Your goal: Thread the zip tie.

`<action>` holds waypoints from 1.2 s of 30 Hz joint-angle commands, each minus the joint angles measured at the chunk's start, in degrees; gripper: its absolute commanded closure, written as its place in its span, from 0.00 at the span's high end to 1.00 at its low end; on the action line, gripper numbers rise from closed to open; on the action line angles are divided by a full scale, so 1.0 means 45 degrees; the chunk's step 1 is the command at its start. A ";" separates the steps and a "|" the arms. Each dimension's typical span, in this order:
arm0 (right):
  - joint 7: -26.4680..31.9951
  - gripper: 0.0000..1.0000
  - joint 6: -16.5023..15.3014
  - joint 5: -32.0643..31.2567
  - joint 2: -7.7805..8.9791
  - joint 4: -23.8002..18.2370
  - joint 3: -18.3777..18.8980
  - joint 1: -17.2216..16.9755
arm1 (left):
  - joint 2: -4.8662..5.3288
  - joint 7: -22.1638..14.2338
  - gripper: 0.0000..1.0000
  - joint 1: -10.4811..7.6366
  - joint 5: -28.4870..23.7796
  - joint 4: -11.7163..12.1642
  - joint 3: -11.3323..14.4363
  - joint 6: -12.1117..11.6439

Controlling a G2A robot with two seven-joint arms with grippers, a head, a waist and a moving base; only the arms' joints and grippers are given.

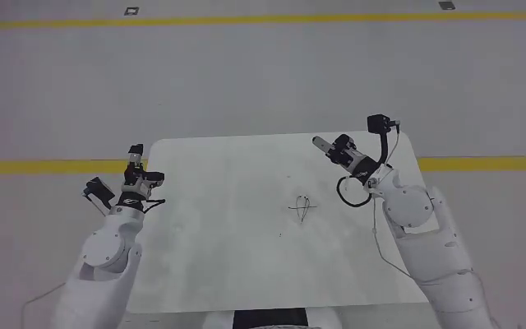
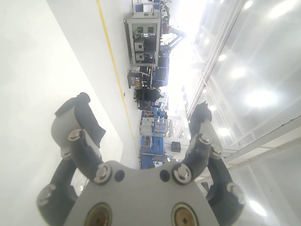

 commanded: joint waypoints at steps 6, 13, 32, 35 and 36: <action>0.0001 1.00 0.0000 -0.0001 0.0000 0.0001 -0.0001 0.0001 | 0.0000 0.0000 1.00 0.0000 0.0000 0.0000 0.0000 0.0000; 0.0277 1.00 -0.0263 -0.0539 0.0042 0.0002 -0.0028 0.0031 | 0.0000 0.0000 1.00 0.0000 0.0000 0.0000 0.0000 0.0000; 0.6402 1.00 -0.0853 -0.3738 0.0435 0.0199 -0.0689 0.1047 | 0.0000 0.0000 1.00 0.0000 0.0000 0.0000 0.0000 0.0000; 0.7084 1.00 -0.1258 -0.4419 0.0390 -0.0059 -0.1609 0.1450 | 0.0000 0.0000 1.00 0.0000 0.0000 0.0000 0.0000 0.0000; 0.7273 1.00 -0.1212 -0.4518 0.0347 -0.0015 -0.1965 0.1709 | 0.0000 0.0000 1.00 0.0000 0.0000 0.0000 0.0000 0.0000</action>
